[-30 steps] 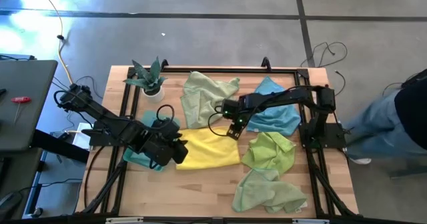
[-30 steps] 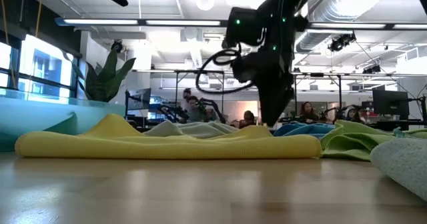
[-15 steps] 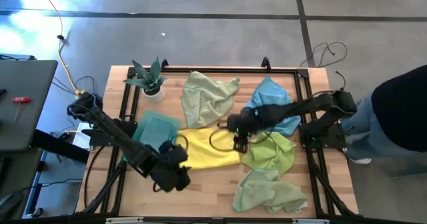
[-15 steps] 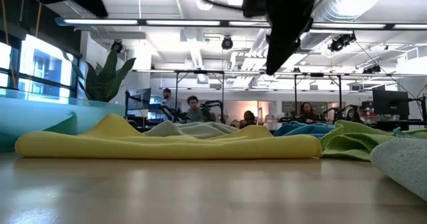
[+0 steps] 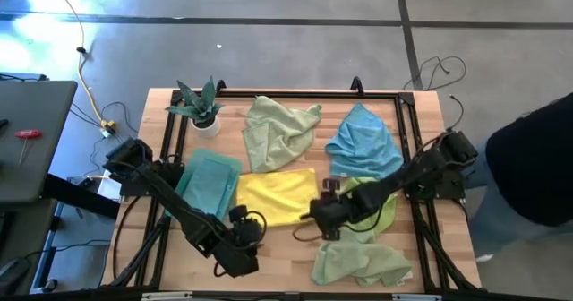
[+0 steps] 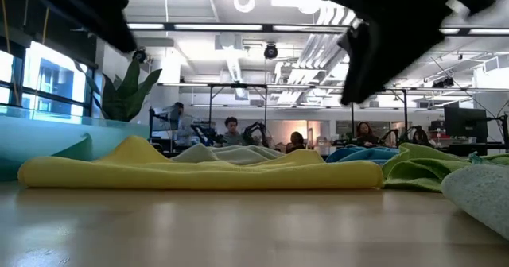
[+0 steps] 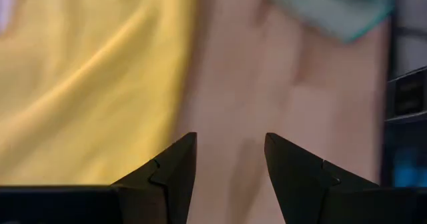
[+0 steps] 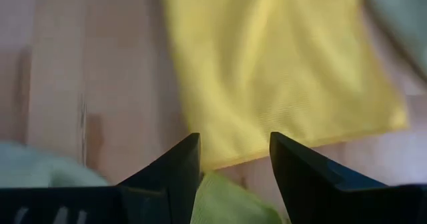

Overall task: Fold microfiber towels
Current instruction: Fold the yellow microfiber towel

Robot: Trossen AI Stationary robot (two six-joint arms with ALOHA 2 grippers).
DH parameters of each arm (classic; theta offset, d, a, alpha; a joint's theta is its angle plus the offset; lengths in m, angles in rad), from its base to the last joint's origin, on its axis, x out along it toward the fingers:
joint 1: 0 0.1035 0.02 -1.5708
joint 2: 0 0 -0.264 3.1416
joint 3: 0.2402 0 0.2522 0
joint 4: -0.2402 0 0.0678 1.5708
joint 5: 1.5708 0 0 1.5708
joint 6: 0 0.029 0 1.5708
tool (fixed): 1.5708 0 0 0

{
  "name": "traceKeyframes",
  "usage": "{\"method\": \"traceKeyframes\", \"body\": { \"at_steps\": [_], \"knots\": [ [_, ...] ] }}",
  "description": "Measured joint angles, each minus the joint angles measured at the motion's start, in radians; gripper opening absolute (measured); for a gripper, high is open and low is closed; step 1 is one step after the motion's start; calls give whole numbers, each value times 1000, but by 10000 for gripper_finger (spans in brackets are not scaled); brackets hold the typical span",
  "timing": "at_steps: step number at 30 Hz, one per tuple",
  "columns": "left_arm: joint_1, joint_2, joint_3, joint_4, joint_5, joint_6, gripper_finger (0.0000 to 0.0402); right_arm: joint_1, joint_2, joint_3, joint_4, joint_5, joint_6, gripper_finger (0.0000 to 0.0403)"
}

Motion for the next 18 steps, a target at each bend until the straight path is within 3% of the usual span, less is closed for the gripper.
{"method": "traceKeyframes", "body": {
  "at_steps": [8, 18],
  "knots": [
    [-12, 0, 0, 82, -13, 45, 168, 64, 1, -187, 328, 33, -218, 172],
    [17, 0, 0, 110, -14, -24, 168, 52, 1, -306, 497, 56, -237, 172]
  ]
}}
